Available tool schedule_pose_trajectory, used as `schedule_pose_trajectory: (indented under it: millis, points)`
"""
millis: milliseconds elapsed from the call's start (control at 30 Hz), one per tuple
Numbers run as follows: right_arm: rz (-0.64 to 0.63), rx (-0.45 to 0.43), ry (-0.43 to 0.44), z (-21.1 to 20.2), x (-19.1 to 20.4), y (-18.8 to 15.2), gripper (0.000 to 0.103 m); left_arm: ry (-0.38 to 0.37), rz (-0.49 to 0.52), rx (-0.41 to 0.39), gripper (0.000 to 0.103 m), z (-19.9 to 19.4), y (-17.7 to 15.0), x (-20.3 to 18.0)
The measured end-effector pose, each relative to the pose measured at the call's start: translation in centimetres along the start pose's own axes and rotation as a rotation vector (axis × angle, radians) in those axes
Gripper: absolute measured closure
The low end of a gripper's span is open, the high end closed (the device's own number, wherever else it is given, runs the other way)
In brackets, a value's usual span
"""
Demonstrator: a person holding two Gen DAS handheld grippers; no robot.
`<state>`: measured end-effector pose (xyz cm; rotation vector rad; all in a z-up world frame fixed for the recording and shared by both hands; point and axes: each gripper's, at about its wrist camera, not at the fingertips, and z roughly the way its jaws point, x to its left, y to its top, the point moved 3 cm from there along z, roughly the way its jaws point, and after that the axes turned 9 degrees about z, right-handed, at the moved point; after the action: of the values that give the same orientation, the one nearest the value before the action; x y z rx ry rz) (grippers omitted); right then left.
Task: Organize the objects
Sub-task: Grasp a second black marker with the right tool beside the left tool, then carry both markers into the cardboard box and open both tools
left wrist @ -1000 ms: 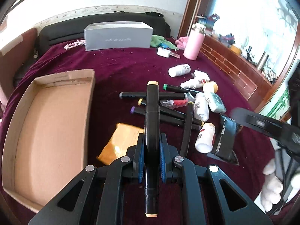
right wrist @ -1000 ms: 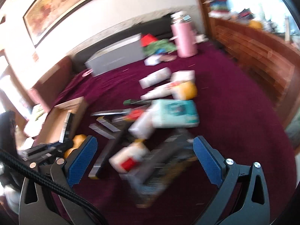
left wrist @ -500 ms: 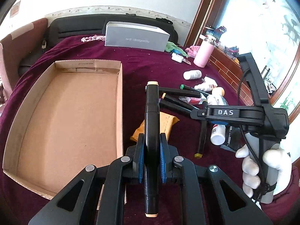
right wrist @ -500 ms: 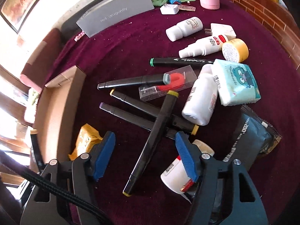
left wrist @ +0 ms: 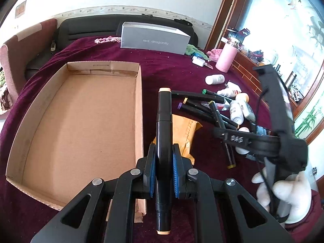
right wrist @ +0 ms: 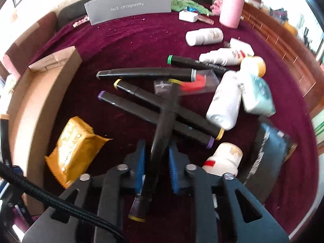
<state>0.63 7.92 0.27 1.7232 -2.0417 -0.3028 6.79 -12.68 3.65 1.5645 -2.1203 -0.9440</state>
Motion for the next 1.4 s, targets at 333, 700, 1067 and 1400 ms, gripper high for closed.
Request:
schedule_pose_trajectory:
  millis: [333, 700, 1067, 1400]
  points:
    - [0.032, 0.003, 0.179, -4.4, -1.0, 0.0, 0.091, 0.03, 0.008, 0.0, 0.091, -0.9, 0.5, 0.1]
    - [-0.001, 0.105, 0.45, -7.1, 5.1, 2.9, 0.09, 0.03, 0.02, 0.006, 0.091, -2.6, 7.2, 5.5]
    - [0.01, 0.227, 0.469, -0.4, 15.0, 6.7, 0.09, 0.003, -0.123, 0.138, 0.092, 5.1, 10.1, 13.5]
    - [0.023, 0.238, 0.328, 5.7, 16.8, 7.9, 0.09, -0.012, -0.178, 0.216, 0.092, 11.3, 9.2, 15.2]
